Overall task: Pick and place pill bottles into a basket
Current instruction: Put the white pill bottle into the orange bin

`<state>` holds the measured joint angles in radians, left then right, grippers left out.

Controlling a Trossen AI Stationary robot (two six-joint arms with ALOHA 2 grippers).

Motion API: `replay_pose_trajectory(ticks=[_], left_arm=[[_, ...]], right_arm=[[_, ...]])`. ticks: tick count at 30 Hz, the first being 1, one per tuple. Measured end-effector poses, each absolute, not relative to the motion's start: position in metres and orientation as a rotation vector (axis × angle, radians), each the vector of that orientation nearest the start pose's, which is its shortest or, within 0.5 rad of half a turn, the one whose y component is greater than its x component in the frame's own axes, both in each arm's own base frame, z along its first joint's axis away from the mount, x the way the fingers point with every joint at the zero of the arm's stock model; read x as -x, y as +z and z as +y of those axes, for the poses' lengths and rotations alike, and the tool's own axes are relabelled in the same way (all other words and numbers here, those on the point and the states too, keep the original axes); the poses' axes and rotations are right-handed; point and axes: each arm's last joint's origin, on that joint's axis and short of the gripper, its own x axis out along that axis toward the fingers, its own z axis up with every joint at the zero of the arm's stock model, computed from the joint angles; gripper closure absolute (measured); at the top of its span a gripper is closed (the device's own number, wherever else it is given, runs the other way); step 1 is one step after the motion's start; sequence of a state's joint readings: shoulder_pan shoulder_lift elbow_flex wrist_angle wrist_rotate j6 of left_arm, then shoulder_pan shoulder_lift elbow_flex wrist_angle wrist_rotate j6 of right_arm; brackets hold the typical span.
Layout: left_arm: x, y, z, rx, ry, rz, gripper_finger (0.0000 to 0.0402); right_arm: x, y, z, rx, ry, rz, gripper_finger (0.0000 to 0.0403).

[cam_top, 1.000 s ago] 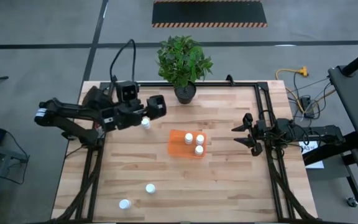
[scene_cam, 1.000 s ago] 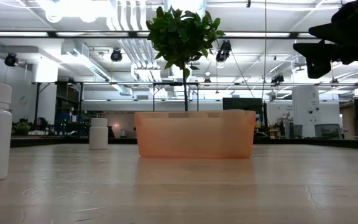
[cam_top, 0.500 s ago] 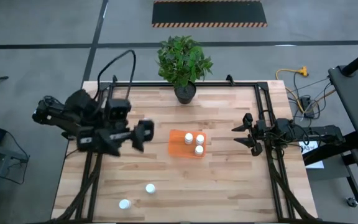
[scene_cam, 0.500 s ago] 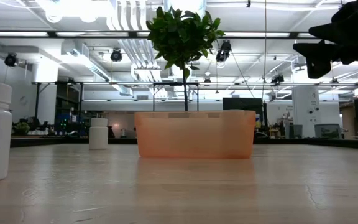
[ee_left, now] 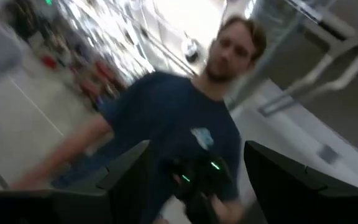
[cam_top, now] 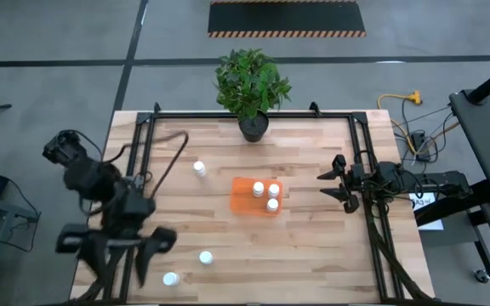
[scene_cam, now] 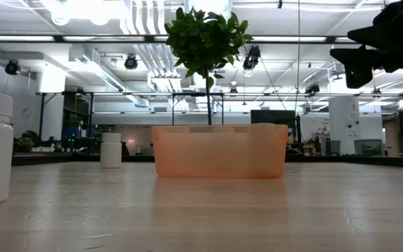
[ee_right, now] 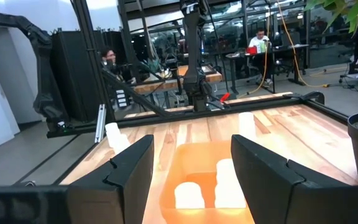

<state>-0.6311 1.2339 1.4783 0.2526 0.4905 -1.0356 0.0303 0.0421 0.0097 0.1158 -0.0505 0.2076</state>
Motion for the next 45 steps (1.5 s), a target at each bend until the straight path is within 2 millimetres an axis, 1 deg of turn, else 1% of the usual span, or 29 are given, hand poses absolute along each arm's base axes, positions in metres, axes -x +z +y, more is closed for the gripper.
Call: replay_pose_trajectory(ticks=[6,13,18,22,26,33,37,41,45], left_arm=[[-0.173,0.506,-0.17,0.984,-1.309,0.273,0.0163],[-0.167,0.496,-0.184,1.011,-1.296,0.444,0.0163],[-0.165,0.482,-0.19,1.009,-1.199,0.581,0.0163],[-0.166,0.468,-0.193,1.029,-1.038,0.685,0.0163],[-0.175,0.453,-0.203,1.061,-0.924,0.765,0.0163],[-0.193,0.427,-0.234,1.091,-0.864,0.923,0.0163],[-0.203,0.411,-0.247,1.117,-0.827,1.023,0.0163],[-0.209,0.398,-0.257,1.135,-0.781,1.087,0.0163],[-0.211,0.382,-0.261,1.127,-0.671,1.191,0.0163]], right_arm=[[-0.099,0.175,0.004,-0.207,0.089,-0.075,0.0199],[-0.099,0.175,0.004,-0.206,0.089,-0.075,0.0199],[-0.099,0.175,0.004,-0.205,0.089,-0.075,0.0199],[-0.099,0.175,0.004,-0.206,0.089,-0.075,0.0199],[-0.099,0.175,0.004,-0.207,0.089,-0.075,0.0199],[-0.099,0.175,0.004,-0.206,0.089,-0.075,0.0199],[-0.099,0.175,0.004,-0.206,0.089,-0.075,0.0199],[-0.099,0.175,0.005,-0.207,0.09,-0.075,0.0199],[-0.099,0.175,0.005,-0.205,0.09,-0.074,0.0199]])
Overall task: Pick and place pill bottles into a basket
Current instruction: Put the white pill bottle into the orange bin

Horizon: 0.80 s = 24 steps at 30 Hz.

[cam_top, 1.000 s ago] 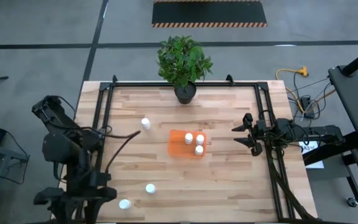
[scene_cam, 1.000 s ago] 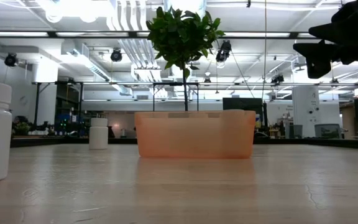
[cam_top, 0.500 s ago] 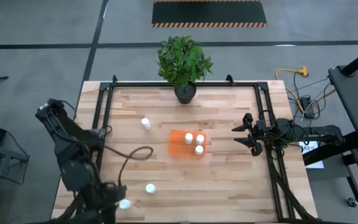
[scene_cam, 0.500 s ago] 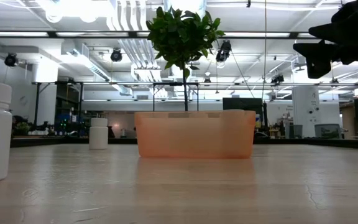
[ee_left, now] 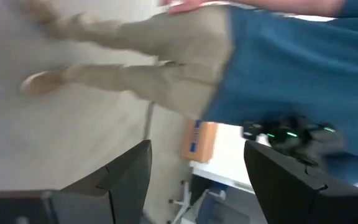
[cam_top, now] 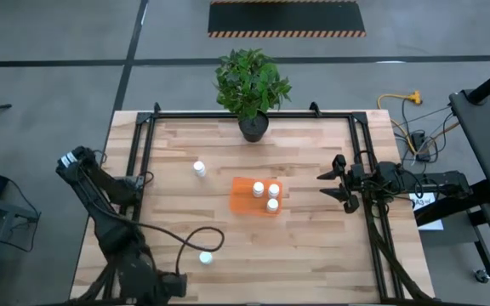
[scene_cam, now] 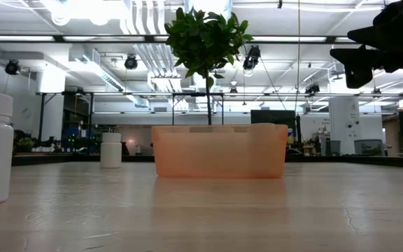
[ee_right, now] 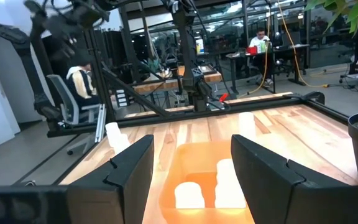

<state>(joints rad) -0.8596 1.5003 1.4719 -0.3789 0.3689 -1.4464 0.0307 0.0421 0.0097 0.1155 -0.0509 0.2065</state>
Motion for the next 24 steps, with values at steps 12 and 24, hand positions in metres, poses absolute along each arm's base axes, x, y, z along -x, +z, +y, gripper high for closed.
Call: replay_pose_trajectory(ticks=[12,24], left_arm=[[-0.202,0.351,-0.247,1.052,-0.273,1.399,0.0163],[-0.186,0.331,-0.226,0.992,0.176,1.522,0.0163]], right_arm=[[-0.099,0.175,0.005,-0.206,0.09,-0.075,0.0199],[-0.099,0.175,0.004,-0.207,0.089,-0.074,0.0199]])
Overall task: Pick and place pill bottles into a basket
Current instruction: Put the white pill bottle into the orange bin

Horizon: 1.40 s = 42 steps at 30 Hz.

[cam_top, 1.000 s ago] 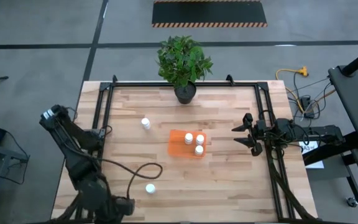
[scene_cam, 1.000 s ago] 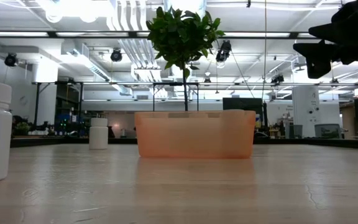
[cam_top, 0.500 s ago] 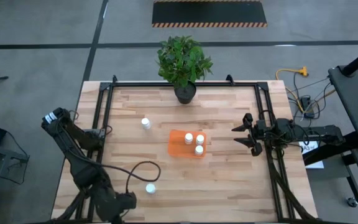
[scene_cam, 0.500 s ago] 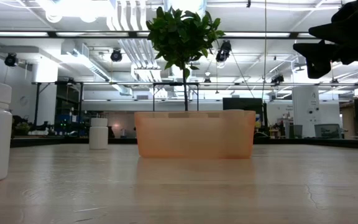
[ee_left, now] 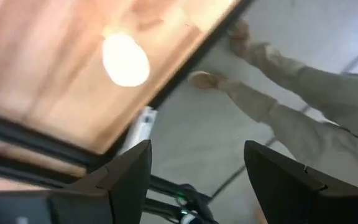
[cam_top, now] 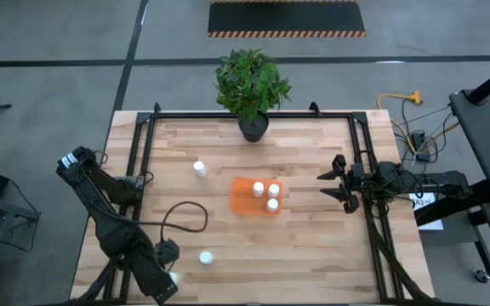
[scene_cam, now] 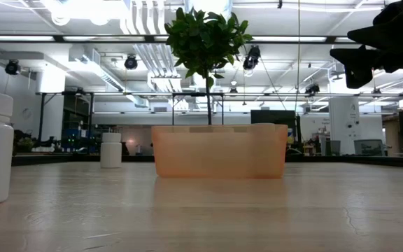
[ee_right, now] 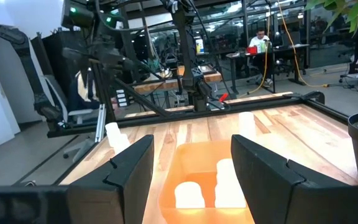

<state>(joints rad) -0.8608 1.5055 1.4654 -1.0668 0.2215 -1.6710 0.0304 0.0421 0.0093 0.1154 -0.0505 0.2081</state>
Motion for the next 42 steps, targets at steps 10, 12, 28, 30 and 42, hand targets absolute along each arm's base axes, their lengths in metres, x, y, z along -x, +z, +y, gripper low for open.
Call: replay_pose_trajectory(ticks=[10,12,28,30,42], left_arm=[[-0.191,0.312,-0.23,0.91,0.301,1.49,0.0163],[-0.193,0.307,-0.233,0.901,0.311,1.496,0.0163],[-0.202,0.268,-0.256,0.799,0.4,1.562,0.0164],[-0.202,0.268,-0.256,0.798,0.4,1.563,0.0164],[-0.2,0.244,-0.255,0.836,0.401,1.584,0.0164]], right_arm=[[-0.099,0.175,0.004,-0.206,0.089,-0.074,0.0199],[-0.099,0.175,0.005,-0.206,0.089,-0.074,0.0199],[-0.099,0.175,0.005,-0.206,0.089,-0.074,0.0199],[-0.099,0.175,0.005,-0.206,0.089,-0.074,0.0199],[-0.099,0.175,0.004,-0.206,0.089,-0.074,0.0199]])
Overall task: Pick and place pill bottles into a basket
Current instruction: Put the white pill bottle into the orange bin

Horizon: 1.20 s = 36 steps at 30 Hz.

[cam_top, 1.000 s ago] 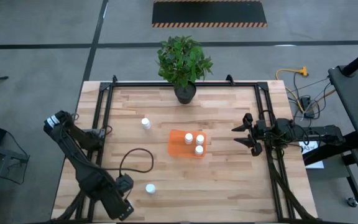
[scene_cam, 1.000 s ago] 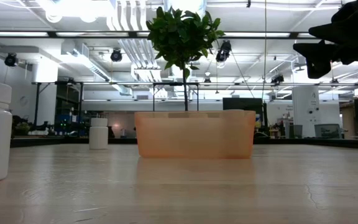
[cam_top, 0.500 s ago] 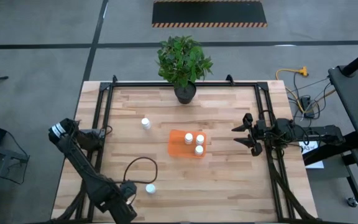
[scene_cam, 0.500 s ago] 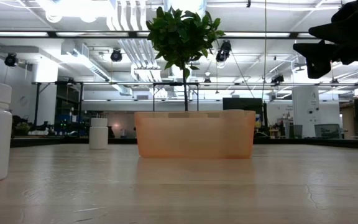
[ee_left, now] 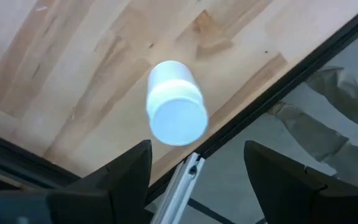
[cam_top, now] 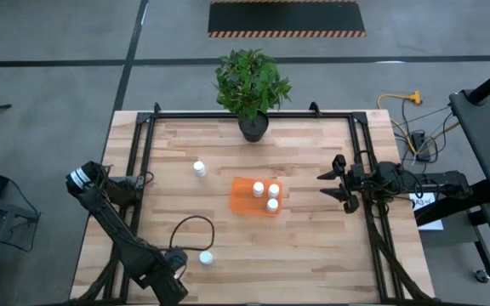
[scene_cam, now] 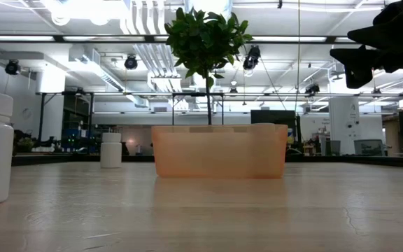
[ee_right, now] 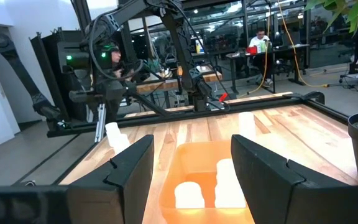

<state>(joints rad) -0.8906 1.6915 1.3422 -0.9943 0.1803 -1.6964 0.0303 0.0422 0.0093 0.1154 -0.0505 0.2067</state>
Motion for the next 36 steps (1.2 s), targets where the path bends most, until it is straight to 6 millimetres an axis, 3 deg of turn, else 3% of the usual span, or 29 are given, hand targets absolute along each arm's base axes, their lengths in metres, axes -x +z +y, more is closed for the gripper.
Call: replay_pose_trajectory(ticks=[36], left_arm=[[-0.193,0.21,-0.247,0.817,0.426,1.606,0.0164]], right_arm=[[-0.099,0.175,0.005,-0.206,0.089,-0.074,0.0199]])
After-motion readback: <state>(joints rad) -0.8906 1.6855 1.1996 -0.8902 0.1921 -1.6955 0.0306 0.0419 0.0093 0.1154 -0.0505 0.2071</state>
